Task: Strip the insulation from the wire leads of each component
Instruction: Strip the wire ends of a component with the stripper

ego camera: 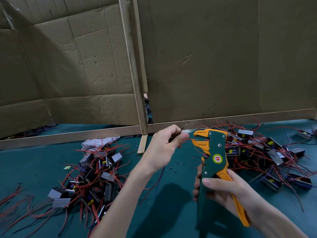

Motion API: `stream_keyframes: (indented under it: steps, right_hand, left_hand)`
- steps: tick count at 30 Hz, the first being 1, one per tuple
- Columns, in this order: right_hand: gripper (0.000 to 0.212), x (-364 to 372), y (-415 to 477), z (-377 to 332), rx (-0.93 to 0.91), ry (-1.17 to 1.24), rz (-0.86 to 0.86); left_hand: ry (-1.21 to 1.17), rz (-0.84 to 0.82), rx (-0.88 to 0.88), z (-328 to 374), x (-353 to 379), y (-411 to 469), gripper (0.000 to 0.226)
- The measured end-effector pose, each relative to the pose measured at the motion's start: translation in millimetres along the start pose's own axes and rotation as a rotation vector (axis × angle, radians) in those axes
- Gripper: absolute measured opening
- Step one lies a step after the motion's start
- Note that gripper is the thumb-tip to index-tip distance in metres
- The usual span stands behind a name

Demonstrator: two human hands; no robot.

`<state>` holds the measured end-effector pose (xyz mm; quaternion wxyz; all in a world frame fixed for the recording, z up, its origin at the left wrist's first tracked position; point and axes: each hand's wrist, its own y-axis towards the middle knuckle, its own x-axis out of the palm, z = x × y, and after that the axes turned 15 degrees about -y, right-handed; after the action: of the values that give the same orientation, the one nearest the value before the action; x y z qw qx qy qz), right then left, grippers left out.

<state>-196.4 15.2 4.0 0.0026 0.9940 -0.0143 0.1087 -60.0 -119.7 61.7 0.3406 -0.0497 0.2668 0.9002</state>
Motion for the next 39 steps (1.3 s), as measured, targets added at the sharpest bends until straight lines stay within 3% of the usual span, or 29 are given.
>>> stream_keyframes:
  steps: [14,19,24,29,34,39]
  right_hand:
    - [0.02,-2,-2,-3,0.009,-0.043,-0.046]
    - [0.052,-3,-2,-1,0.049,-0.093,-0.046]
    - [0.039,6,-3,3,0.065,-0.18,0.033]
    - [0.032,13,0,10,0.114,-0.256,0.216]
    - [0.023,10,4,7,0.065,0.084,0.041]
    - [0.029,-1,12,12,0.115,0.174,0.146]
  left_hand:
    - [-0.169,-0.041,-0.113,2,-4,-2,0.017]
    - [-0.182,-0.08,-0.166,4,-8,-2,0.017]
    - [-0.171,-0.112,-0.207,0,-11,-2,0.019]
    - [-0.139,-0.144,-0.327,-11,-10,-4,0.016]
    - [-0.101,-0.064,-0.362,-19,-12,-2,0.022]
    - [0.032,-0.005,-0.265,-22,-16,2,0.023]
